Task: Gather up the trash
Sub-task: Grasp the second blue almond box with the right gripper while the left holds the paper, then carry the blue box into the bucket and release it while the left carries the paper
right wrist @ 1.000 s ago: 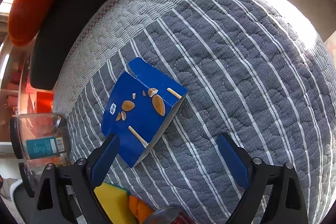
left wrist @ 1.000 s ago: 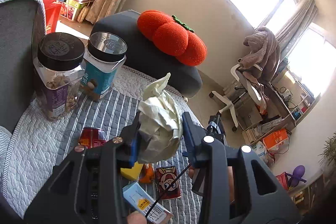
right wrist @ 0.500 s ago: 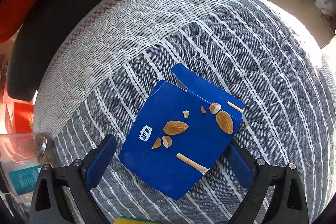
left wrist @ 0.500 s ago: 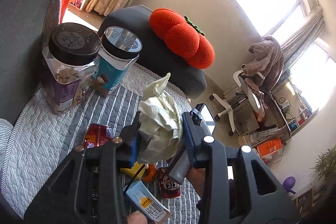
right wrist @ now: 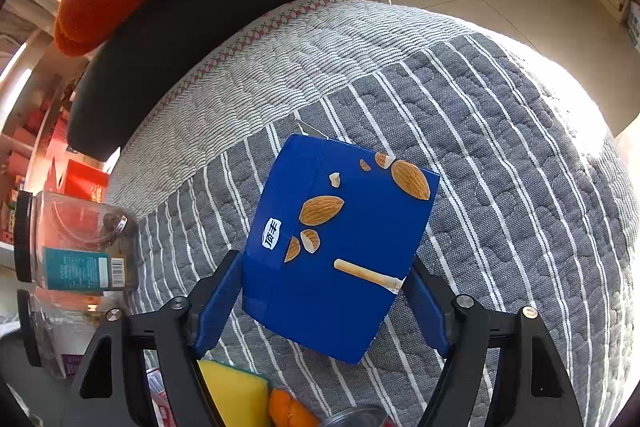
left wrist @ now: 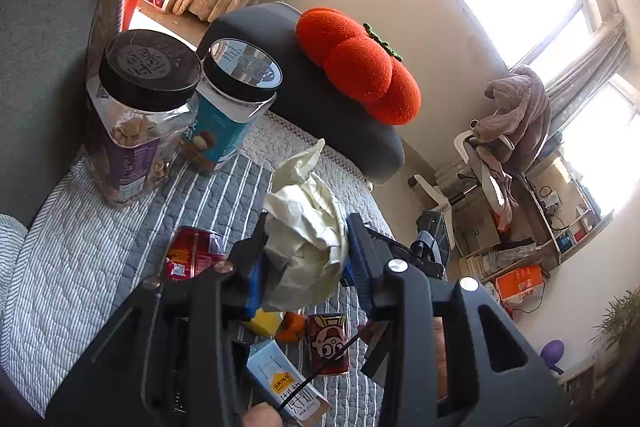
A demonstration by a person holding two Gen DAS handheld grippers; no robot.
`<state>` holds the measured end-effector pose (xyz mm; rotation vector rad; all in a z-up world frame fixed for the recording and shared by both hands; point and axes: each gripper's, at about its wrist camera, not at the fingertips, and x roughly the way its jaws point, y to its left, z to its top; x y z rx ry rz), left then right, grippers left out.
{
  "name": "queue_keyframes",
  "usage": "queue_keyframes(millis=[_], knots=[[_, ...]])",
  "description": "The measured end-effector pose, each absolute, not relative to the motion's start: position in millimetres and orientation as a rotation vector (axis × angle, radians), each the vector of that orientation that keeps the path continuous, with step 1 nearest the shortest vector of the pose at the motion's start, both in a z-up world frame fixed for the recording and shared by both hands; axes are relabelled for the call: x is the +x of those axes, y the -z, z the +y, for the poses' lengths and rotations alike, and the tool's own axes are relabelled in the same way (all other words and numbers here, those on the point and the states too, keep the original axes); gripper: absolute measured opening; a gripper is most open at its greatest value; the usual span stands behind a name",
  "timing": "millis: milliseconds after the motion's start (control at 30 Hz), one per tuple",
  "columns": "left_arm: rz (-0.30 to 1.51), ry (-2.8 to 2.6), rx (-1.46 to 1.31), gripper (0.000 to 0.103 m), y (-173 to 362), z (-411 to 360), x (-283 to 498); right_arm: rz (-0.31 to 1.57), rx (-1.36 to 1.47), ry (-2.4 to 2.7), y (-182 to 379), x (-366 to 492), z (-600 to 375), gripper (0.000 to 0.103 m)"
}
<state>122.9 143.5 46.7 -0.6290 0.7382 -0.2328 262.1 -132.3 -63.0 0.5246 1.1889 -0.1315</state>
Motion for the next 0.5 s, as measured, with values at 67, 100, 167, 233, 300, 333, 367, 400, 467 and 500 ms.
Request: queue_keyframes(millis=[67, 100, 167, 233, 300, 333, 367, 400, 467, 500], knots=[[0.74, 0.238, -0.627, 0.039, -46.9, 140.8, 121.8, 1.162, 0.512, 0.099, 52.0, 244.6, -142.4, 0.079], [0.741, 0.242, -0.627, 0.039, -47.1, 139.4, 121.7, 1.147, 0.502, 0.086, 46.5, 238.5, -139.9, 0.079], [0.741, 0.242, -0.62, 0.039, -47.0, 136.4, 119.7, 1.107, 0.474, 0.058, 31.2, 227.9, -145.3, 0.079], [0.742, 0.239, -0.608, 0.039, -46.9, 133.3, 118.4, 1.068, 0.444, 0.035, 18.0, 213.5, -149.6, 0.079], [0.746, 0.238, -0.595, 0.039, -46.1, 128.5, 117.6, 1.025, 0.418, 0.017, 7.9, 204.3, -149.6, 0.079], [0.749, 0.237, -0.587, 0.039, -45.9, 125.6, 117.2, 1.005, 0.409, 0.006, 3.2, 198.4, -155.4, 0.079], [0.752, 0.235, -0.579, 0.039, -45.3, 123.1, 117.0, 0.986, 0.4, -0.001, -3.0, 191.3, -159.0, 0.079], [0.755, 0.234, -0.571, 0.039, -44.7, 120.3, 116.8, 0.97, 0.393, -0.005, -7.1, 186.6, -161.4, 0.079], [0.764, 0.236, -0.559, 0.039, -42.6, 114.7, 116.8, 0.932, 0.383, -0.009, -18.8, 174.3, -170.8, 0.079], [0.77, 0.24, -0.556, 0.039, -41.2, 111.5, 116.5, 0.915, 0.379, -0.01, -23.7, 168.2, -176.5, 0.079]])
